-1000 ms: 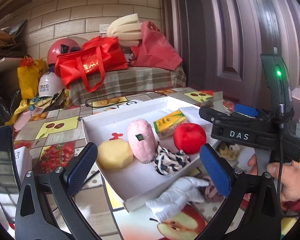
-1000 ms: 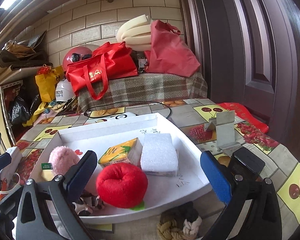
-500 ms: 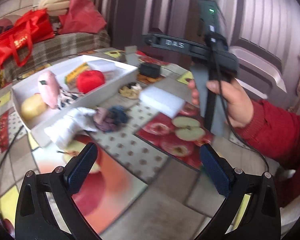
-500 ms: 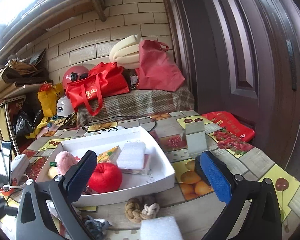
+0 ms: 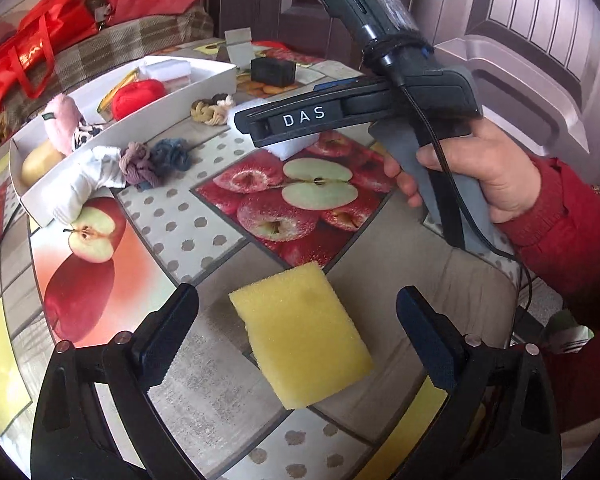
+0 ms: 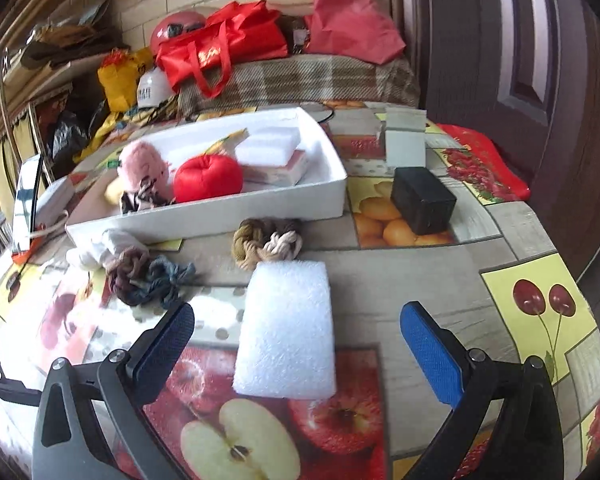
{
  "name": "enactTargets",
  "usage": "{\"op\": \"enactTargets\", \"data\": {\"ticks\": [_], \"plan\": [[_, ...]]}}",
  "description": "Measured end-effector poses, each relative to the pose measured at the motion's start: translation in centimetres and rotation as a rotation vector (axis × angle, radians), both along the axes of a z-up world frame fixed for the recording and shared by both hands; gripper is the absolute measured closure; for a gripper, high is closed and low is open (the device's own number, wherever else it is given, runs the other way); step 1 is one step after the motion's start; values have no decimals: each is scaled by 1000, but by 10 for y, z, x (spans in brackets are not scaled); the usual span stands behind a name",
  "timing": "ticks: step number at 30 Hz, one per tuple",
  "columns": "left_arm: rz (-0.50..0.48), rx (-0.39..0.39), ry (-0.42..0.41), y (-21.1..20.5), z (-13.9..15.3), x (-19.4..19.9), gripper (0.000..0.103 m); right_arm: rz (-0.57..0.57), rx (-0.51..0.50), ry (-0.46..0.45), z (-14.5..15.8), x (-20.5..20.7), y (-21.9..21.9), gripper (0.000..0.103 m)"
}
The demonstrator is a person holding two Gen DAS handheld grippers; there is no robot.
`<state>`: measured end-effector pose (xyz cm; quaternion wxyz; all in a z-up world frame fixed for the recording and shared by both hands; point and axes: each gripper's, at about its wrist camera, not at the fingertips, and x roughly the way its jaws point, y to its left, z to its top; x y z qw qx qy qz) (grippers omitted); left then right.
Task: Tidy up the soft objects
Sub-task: 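Grasp the yellow sponge with left tool while right tool grasps the foam block, then carry the sponge with left tool while right tool carries the foam block over the box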
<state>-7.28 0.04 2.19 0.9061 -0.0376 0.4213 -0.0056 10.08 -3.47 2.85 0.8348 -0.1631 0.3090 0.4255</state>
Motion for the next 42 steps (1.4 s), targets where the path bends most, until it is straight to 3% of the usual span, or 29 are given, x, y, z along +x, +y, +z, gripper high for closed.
{"op": "enactTargets", "data": {"ticks": [4, 7, 10, 11, 12, 16, 21, 27, 32, 42], "plan": [[8, -19, 50, 6, -9, 5, 17, -38, -69, 2, -7, 5, 12, 0], [4, 29, 60, 3, -10, 3, 26, -41, -102, 28, -13, 9, 15, 5], [-8, 51, 59, 5, -10, -3, 46, -26, -136, 58, -18, 12, 17, 28], [-12, 49, 55, 6, -10, -5, 58, -20, -125, 56, -17, 12, 15, 33], [-13, 41, 51, 8, -9, -8, 63, -10, -123, 47, -16, 10, 14, 51], [-6, 10, 39, 17, -8, -15, 63, 12, -97, 56, -14, 6, 8, 51], [44, -53, -77, 36, 7, -23, 63, -48, 114, 11, 9, 3, -29, 51], [296, 118, -312, 67, 27, -35, 63, -112, 289, -79, 25, -7, -62, 51], [526, 198, -375, 103, 31, -27, 62, -93, 264, -142, 28, -15, -51, 51], [621, 263, -423, 134, 32, -15, 62, -40, 248, -167, 28, -18, -31, 50]]}}
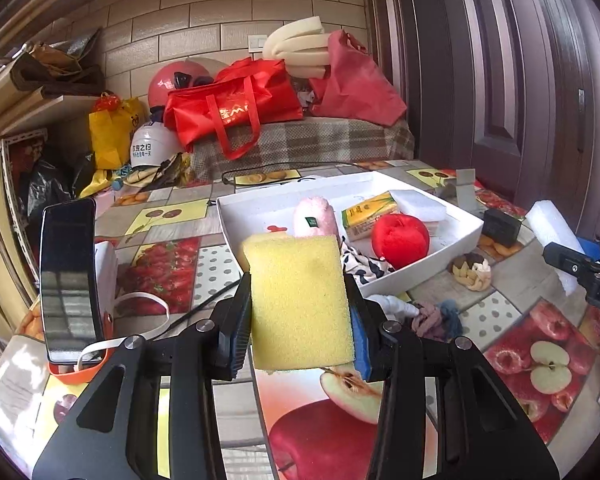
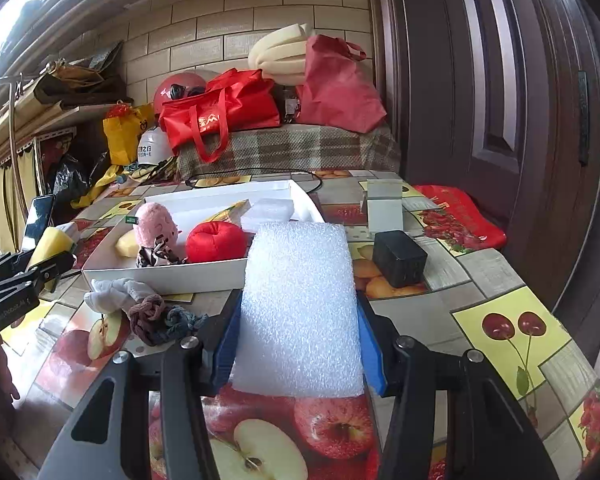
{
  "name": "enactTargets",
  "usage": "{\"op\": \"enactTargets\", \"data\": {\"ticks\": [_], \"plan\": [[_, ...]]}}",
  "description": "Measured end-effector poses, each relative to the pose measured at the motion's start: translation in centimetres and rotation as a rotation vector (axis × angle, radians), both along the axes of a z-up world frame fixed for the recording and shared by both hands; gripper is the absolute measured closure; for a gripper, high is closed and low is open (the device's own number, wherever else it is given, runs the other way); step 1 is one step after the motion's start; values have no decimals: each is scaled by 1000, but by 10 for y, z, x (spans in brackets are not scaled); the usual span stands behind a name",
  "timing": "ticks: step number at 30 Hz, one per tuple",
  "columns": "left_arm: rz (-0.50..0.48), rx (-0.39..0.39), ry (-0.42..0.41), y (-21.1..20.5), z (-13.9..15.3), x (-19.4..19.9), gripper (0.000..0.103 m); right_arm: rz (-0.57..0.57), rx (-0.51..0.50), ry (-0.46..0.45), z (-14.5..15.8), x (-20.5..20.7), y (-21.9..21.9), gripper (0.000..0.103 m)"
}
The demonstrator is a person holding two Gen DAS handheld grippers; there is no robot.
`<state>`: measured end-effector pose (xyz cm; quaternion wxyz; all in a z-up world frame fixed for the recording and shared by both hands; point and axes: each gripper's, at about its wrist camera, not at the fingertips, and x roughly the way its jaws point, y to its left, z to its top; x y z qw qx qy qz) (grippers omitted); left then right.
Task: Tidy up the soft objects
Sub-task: 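Carry the sponge with left tool while right tool carries the foam block over the box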
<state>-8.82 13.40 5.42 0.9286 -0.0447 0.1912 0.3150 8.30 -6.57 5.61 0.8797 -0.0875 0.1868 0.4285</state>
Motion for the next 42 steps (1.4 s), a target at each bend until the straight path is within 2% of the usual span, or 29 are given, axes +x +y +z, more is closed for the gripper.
{"op": "enactTargets", "data": {"ticks": [9, 18, 22, 35, 39, 42], "plan": [[15, -19, -14, 8, 2, 6, 62, 23, -25, -19, -1, 3, 30, 50], [24, -56, -20, 21, 3, 15, 62, 20, -10, -1, -1, 11, 54, 50], [36, -47, -33, 25, 4, 20, 62, 15, 2, 9, 0, 16, 64, 50], [33, -77, -21, 44, 4, 39, 62, 64, -22, 24, -1, 17, 106, 50], [1, -96, 0, 48, 2, 48, 62, 88, -37, 48, -3, 19, 117, 50], [-25, -111, 14, 51, 1, 54, 62, 99, -47, 104, -6, 26, 126, 50]]}}
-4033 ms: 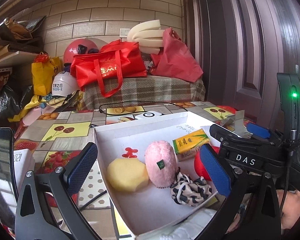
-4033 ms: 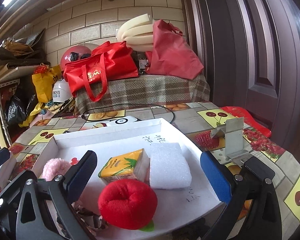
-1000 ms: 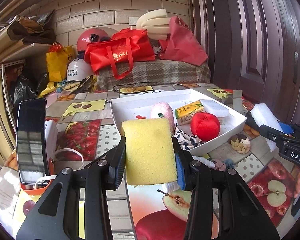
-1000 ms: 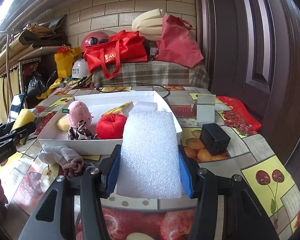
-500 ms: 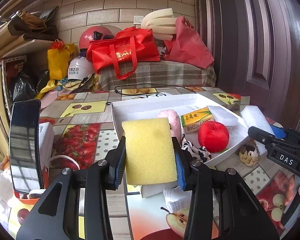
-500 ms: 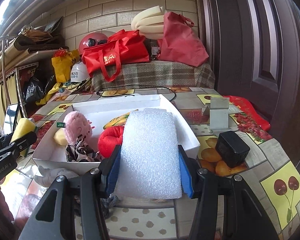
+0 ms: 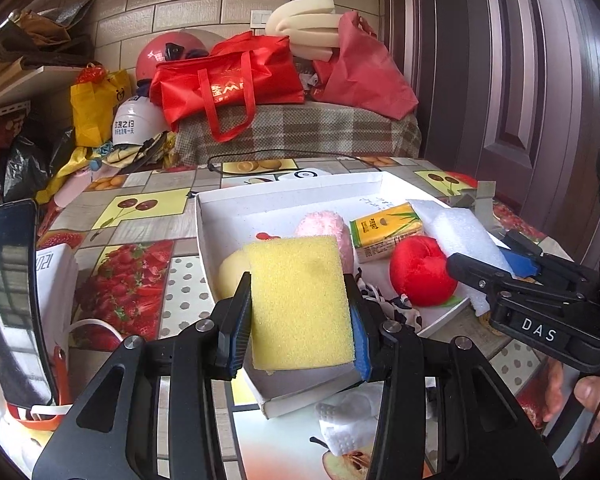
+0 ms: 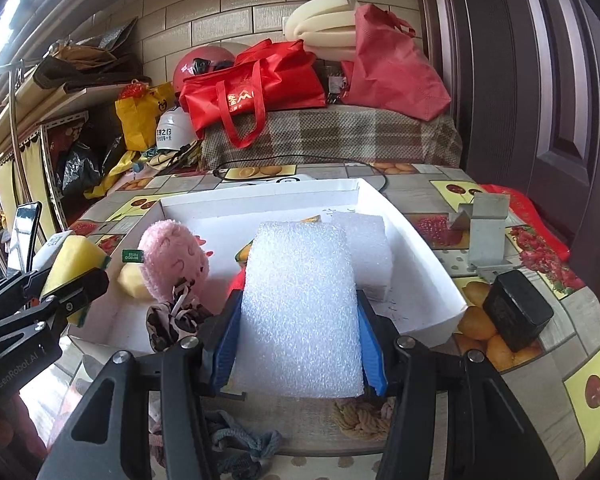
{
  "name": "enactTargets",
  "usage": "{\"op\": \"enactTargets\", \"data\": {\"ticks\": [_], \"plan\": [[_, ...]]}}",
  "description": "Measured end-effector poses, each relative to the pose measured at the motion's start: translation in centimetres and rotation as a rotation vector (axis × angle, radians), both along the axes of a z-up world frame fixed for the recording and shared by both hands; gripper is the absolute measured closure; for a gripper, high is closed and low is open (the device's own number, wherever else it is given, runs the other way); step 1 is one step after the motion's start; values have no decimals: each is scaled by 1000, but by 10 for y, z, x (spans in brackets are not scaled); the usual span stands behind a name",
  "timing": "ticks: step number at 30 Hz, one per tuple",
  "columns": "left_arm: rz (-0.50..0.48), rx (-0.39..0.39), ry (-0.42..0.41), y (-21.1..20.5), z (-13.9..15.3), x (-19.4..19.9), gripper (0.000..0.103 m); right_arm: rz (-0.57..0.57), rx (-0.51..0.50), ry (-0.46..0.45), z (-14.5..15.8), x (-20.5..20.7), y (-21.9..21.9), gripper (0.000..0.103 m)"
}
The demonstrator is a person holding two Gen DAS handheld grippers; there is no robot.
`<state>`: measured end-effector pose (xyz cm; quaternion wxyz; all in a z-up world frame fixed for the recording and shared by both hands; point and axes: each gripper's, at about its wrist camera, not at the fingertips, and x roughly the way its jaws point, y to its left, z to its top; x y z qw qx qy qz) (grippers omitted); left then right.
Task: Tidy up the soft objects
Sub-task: 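Carry the sponge with left tool while right tool carries the foam block over the box, then open left tool to drop the sponge while right tool drops the foam block in the box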
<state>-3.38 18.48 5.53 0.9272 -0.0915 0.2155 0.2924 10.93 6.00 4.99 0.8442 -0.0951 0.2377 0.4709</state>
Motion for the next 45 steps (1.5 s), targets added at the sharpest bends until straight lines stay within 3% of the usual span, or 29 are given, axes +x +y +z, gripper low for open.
{"op": "enactTargets", "data": {"ticks": [5, 9, 17, 22, 30, 36, 37, 39, 40, 42, 43, 45], "plan": [[-12, -11, 1, 5, 0, 7, 62, -2, -6, 66, -4, 9, 9, 50], [-19, -32, 6, 13, -1, 15, 62, 5, -13, 58, -3, 7, 19, 50], [9, -151, -21, 44, -5, 20, 62, 5, -24, 76, -5, 14, 50, 50], [50, -184, -41, 62, -6, 26, 62, -7, -31, 97, -6, 22, 68, 50], [86, -100, -37, 64, 1, 44, 62, -27, -36, 90, -6, 23, 81, 51], [89, -84, -37, 65, 2, 45, 62, -40, -35, 95, -5, 26, 81, 51], [91, -79, -37, 65, 2, 46, 61, -44, -33, 93, -5, 25, 81, 50], [91, -64, -38, 62, 3, 45, 41, -53, -29, 82, -4, 25, 79, 50], [113, -49, -43, 61, 4, 43, 38, -57, -30, 76, -4, 24, 79, 48], [124, -41, -71, 61, 5, 37, 29, -89, -22, 77, -3, 27, 77, 30], [132, -41, -82, 61, 6, 34, 25, -87, -8, 86, -3, 28, 75, 27], [148, -43, -91, 63, 6, 31, 7, -108, 14, 82, -2, 29, 70, 21]]}}
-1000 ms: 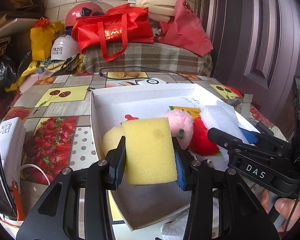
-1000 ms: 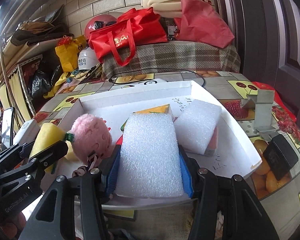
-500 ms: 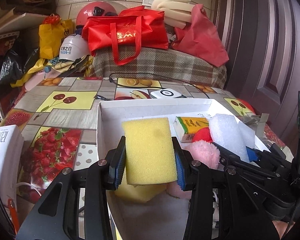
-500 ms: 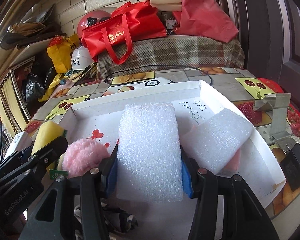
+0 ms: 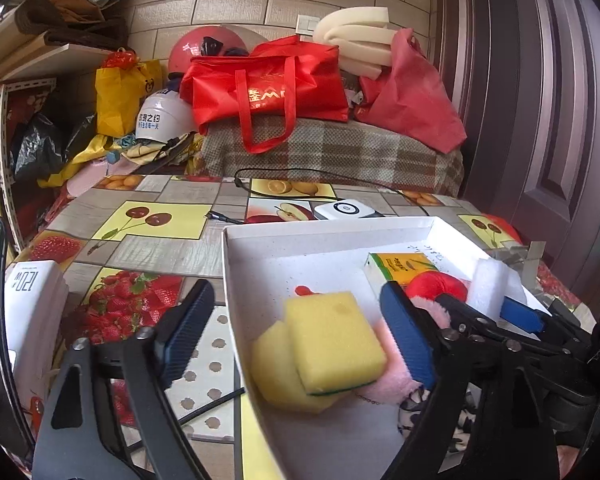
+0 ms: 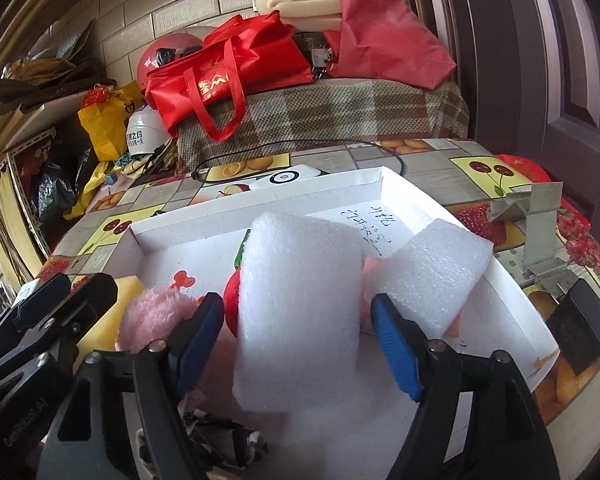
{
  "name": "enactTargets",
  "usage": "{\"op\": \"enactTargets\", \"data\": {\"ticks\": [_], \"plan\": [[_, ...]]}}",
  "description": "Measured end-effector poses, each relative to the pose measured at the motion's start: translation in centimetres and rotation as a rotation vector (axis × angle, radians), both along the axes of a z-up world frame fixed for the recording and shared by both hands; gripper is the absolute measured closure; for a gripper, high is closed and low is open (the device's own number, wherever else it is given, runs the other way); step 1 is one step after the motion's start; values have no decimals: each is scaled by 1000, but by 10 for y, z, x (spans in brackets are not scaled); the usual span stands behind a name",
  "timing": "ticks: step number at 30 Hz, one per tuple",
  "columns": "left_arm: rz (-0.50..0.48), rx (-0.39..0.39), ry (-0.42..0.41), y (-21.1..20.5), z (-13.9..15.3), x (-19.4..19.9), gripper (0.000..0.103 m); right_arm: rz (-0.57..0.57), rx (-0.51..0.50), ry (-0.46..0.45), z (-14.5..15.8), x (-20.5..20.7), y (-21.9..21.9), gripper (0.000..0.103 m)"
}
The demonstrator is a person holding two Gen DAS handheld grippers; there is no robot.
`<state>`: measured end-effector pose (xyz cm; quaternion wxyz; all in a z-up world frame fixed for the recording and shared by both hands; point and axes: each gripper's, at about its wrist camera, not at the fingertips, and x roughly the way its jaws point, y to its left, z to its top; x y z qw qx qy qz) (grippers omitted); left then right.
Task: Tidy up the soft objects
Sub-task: 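Open left tool to drop the sponge while right tool drops the foam block in the box, then move left tool toward the white glove while right tool approaches the rope knot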
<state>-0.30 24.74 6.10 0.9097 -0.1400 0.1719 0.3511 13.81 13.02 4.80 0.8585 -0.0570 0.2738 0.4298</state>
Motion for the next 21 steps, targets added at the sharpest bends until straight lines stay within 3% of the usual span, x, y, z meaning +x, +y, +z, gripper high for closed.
{"op": "enactTargets", "data": {"ticks": [2, 10, 14, 21], "plan": [[18, 2, -1, -1, 0, -3, 0, -28, 16, -18, 2, -2, -4, 20], [43, 105, -48, -22, 6, -18, 0, -74, 97, -108, 11, -14, -20, 16], [48, 133, -46, -29, 7, -22, 0, -105, 121, -94, 12, -11, -29, 0], [47, 141, -42, -38, 6, -31, 0, -111, 139, -151, 15, -25, -45, 0]]}}
